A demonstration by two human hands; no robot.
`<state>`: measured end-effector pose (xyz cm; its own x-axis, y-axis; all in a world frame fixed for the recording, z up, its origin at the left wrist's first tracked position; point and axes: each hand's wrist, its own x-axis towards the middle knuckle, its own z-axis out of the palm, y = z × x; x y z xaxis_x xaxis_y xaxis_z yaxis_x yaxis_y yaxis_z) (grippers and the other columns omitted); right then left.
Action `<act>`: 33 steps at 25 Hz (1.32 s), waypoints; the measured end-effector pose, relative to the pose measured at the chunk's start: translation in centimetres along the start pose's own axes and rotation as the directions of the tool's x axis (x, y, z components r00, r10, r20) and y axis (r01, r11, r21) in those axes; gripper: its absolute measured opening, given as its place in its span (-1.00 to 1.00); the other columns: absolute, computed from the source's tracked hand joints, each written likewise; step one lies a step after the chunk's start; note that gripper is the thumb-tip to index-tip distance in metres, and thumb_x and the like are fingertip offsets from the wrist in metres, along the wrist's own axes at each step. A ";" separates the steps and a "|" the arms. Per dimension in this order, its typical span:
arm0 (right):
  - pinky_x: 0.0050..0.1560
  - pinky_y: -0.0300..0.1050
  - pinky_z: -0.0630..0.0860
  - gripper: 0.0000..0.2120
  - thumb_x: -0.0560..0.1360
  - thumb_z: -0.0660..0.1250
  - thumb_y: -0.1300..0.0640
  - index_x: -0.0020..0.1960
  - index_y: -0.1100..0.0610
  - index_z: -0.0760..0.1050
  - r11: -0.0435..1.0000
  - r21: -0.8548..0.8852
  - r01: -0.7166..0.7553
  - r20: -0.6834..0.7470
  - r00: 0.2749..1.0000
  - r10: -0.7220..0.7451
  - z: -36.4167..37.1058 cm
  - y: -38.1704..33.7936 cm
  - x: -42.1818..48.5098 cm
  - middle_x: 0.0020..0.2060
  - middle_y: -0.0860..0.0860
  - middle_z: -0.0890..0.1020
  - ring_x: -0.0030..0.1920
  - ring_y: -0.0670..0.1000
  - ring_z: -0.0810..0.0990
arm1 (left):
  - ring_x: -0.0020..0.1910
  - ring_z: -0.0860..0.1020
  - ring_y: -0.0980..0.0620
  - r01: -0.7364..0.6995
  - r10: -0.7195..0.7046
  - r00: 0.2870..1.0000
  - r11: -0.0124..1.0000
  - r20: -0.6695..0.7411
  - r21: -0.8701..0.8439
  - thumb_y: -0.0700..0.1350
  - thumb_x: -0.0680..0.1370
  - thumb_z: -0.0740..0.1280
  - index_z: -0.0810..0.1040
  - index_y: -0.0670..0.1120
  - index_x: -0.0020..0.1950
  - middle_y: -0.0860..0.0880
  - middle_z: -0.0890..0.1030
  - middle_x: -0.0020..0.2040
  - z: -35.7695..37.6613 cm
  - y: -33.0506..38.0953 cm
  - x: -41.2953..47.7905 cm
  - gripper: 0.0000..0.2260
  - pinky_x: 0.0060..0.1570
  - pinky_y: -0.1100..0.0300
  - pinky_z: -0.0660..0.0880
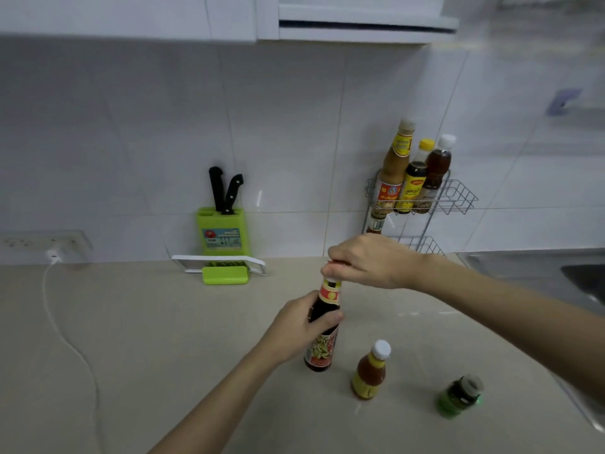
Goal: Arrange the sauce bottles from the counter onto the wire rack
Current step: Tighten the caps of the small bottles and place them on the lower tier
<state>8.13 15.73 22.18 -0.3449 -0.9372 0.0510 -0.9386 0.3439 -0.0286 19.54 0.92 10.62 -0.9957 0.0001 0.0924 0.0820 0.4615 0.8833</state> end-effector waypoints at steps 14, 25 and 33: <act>-0.42 -0.03 0.37 -0.49 0.54 -0.12 -0.22 -0.43 0.05 0.26 0.981 -0.192 0.030 -0.056 0.998 -0.042 -2.9 -0.7 3.0 -0.46 0.10 0.50 -0.44 0.11 0.39 | 0.07 0.61 0.21 0.100 0.027 0.936 0.936 0.351 -0.338 -0.03 0.57 0.30 0.55 -0.01 0.09 0.06 0.65 0.05 -3.0 2.9 1.9 -0.86 0.08 0.32 0.55; -0.44 -0.13 0.28 -0.56 0.59 0.15 0.15 0.44 0.08 0.15 0.768 -0.608 -0.200 0.089 0.945 0.316 -1.6 1.1 2.2 -0.33 0.10 0.41 -0.38 0.09 0.40 | 0.07 0.63 0.06 0.038 -0.035 0.997 0.999 0.063 -0.032 0.26 0.47 0.30 0.50 0.02 0.14 -0.01 0.66 0.11 0.8 2.7 5.0 -0.60 0.09 0.05 0.59; -0.28 -0.09 0.52 -0.65 0.56 0.19 -0.15 -0.04 0.15 0.47 0.729 0.579 -0.365 0.071 0.913 0.401 -2.6 6.9 -2.4 -0.24 0.03 0.57 -0.31 -0.03 0.55 | 0.07 0.63 0.20 0.127 -0.060 0.971 0.950 0.230 -0.286 0.14 0.51 0.34 0.56 0.13 0.08 0.10 0.67 0.08 1.8 4.8 10.3 -0.81 0.02 0.32 0.55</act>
<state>2.51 20.52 24.48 -0.6910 -0.7220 -0.0353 -0.5530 0.5596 -0.6173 9.60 4.78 15.00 -0.9819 0.1766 -0.0692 -0.0360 0.1850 0.9821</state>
